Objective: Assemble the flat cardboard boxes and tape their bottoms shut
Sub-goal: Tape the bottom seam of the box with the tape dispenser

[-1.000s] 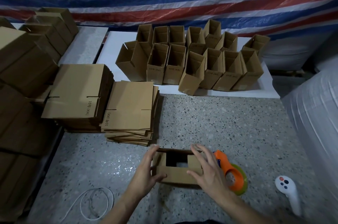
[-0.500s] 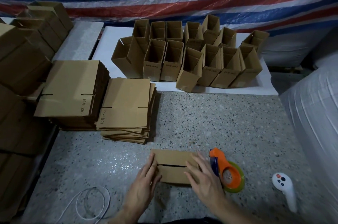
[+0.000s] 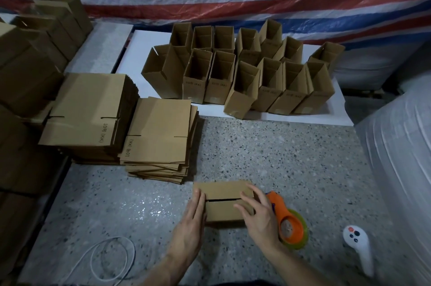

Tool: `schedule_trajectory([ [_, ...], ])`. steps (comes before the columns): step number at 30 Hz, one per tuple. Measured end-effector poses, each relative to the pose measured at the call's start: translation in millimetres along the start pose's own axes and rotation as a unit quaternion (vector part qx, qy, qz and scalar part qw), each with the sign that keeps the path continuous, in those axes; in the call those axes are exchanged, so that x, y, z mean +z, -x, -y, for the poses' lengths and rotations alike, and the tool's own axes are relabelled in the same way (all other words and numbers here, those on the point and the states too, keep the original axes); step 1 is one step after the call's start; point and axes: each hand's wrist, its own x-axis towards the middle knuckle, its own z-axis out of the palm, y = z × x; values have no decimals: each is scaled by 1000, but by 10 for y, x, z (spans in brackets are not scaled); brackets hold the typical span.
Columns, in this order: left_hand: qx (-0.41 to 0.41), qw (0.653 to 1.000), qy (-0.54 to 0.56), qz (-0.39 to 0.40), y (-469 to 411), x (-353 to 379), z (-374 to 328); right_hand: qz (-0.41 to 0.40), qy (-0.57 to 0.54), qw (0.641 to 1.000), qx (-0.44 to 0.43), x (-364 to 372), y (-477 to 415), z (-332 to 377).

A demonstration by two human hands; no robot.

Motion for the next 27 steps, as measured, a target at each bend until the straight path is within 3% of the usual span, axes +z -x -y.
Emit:
schedule_trajectory([
  [4,32,981,-190,0,22,-116,-64,-29,-41,999,18,-101,-83,-115],
  [6,25,974,-226,15,17,-128,-96,-115,-65,984,119,-217,-66,-260],
  [7,26,972,-234,12,11,-112,-97,-119,-28,974,189,-276,-47,-367],
  [10,15,971,-235,34,-15,-94,-66,69,177,937,294,-317,84,-690],
  [13,21,970,-240,18,-60,-96,-47,127,174,927,306,-246,126,-863],
  [17,4,961,-257,103,-41,-134,-73,81,107,970,204,-265,85,-851],
  [19,0,959,-264,104,-27,-133,-98,70,121,955,260,-338,56,-792],
  [21,-4,960,-258,104,-37,-132,-115,56,111,957,263,-469,2,-766],
  [24,-15,964,-242,107,-32,-149,-128,12,-19,984,179,-824,-130,-482],
  [27,-23,969,-224,102,-40,-114,-110,0,-165,983,79,-1118,-331,-73],
])
